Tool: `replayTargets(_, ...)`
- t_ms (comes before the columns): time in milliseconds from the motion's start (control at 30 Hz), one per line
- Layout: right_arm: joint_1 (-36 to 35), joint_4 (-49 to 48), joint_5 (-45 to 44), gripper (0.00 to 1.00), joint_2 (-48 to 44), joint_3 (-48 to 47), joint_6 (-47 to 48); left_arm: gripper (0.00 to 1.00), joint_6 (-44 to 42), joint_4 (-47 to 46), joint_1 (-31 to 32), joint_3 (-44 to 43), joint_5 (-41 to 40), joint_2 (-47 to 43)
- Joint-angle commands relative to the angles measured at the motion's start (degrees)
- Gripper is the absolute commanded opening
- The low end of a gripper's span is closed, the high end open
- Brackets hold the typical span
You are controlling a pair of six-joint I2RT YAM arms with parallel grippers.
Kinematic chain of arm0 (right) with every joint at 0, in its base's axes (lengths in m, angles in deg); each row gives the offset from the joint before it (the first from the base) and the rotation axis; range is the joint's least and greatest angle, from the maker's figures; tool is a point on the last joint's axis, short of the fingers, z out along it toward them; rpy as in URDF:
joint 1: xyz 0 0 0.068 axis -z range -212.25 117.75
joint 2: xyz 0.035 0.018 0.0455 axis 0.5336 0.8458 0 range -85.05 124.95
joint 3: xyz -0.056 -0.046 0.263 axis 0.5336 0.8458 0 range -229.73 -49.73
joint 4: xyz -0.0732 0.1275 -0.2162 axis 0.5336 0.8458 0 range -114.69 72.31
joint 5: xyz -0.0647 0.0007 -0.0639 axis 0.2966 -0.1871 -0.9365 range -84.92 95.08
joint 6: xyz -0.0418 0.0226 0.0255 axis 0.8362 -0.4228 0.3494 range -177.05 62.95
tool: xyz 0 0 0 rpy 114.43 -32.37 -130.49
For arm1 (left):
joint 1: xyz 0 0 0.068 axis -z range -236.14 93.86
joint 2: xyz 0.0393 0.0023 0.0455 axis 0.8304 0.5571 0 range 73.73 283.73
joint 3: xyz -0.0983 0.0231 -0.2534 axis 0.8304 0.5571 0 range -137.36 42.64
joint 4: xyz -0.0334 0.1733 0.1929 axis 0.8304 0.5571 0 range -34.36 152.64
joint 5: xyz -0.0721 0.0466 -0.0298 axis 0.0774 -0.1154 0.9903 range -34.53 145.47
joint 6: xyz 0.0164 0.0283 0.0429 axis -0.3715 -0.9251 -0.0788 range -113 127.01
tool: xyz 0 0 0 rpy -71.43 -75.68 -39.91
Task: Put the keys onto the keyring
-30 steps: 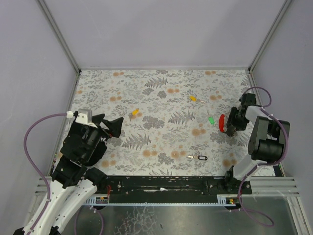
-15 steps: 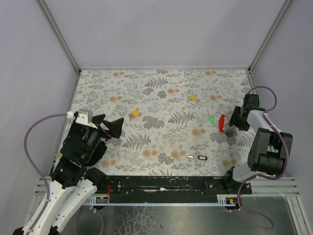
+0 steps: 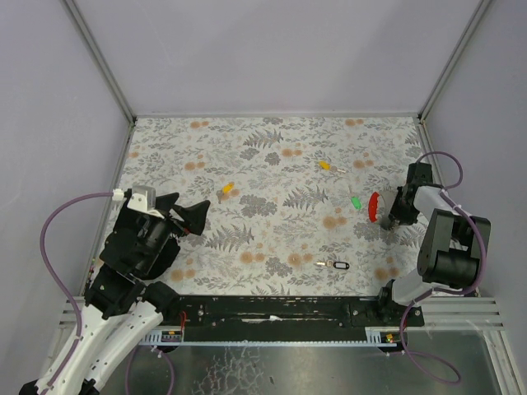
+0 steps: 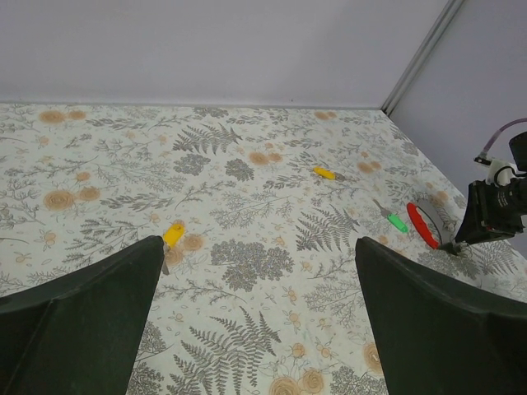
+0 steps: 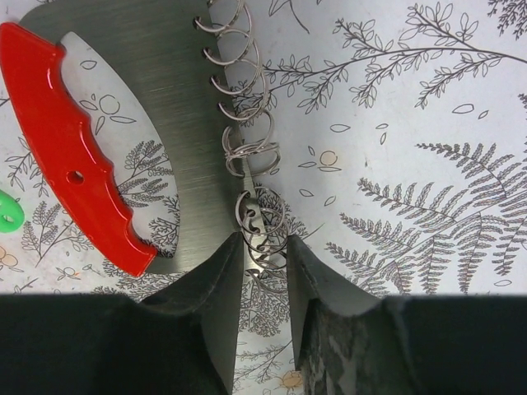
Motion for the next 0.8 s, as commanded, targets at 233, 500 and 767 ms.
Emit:
replayTargets(233,0.09,-1.16,-1.66,0.31,1.56,0.28,0.16,1.00,-0.91,-0.10,1.03,-0.33,0.54,-0.92)
replayTargets(500,0.08,-1.94,-1.42,0.43,2.53,-0.23,1.26,1.00,-0.94,-0.10,0.99,-0.33,0.72,-0.76)
replayTargets(767,0.05,-1.55,-0.96,0.22,0.53,-0.49,1.37,1.00,-1.02,-0.10,1.00,-0.33,1.19,-0.45)
